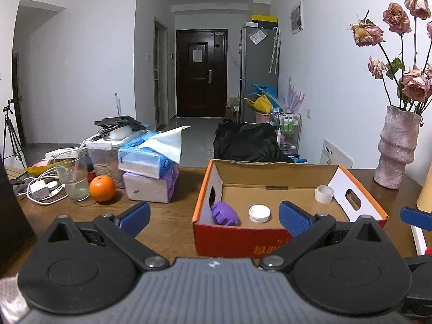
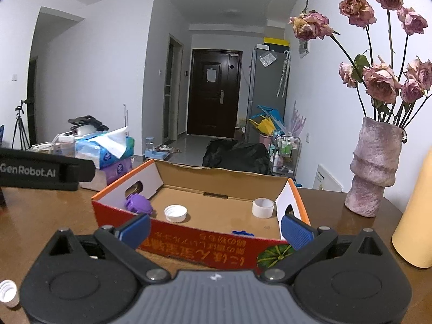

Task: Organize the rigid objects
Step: 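Withdraw both grippers from the box back over the table, then grasp the white plug adapter with the right gripper while the left approaches a white cap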

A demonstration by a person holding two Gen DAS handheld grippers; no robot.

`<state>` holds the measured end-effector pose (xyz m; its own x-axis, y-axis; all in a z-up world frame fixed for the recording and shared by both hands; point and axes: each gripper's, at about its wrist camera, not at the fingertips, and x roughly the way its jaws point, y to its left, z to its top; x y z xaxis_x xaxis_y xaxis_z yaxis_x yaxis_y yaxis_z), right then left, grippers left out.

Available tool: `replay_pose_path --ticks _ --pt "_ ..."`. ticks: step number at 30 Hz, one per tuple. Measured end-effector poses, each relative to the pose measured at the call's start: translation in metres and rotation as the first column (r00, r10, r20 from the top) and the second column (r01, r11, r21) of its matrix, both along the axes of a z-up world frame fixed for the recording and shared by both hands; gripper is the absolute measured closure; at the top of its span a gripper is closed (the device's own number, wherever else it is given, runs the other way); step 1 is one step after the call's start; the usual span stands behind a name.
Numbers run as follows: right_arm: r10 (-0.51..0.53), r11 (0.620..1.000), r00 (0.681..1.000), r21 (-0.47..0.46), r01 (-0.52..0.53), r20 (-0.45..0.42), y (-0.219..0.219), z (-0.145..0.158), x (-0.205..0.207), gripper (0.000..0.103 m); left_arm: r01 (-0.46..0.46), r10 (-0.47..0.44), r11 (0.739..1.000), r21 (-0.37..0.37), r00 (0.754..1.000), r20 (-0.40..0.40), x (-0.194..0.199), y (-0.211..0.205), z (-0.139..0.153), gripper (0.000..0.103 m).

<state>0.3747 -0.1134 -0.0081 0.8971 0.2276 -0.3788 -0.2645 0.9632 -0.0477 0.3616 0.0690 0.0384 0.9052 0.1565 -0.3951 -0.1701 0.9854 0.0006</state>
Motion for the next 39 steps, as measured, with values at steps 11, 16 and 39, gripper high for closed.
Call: replay_pose_path --ticks 11,16,39 --pt "0.03 1.0 0.999 0.008 -0.03 -0.01 0.003 -0.002 -0.037 0.0 -0.006 0.006 1.0 0.025 1.0 0.0 -0.047 0.006 -0.002 0.0" --pt "0.056 0.998 0.998 0.013 -0.056 -0.02 0.009 -0.007 -0.053 0.0 -0.011 0.011 1.0 0.016 1.0 -0.011 -0.068 0.011 -0.008 0.0" --pt "0.107 0.994 0.991 0.004 -0.107 -0.086 0.037 -0.031 -0.102 0.0 -0.045 0.044 0.999 -0.007 0.995 -0.089 -0.117 0.045 -0.051 0.0"
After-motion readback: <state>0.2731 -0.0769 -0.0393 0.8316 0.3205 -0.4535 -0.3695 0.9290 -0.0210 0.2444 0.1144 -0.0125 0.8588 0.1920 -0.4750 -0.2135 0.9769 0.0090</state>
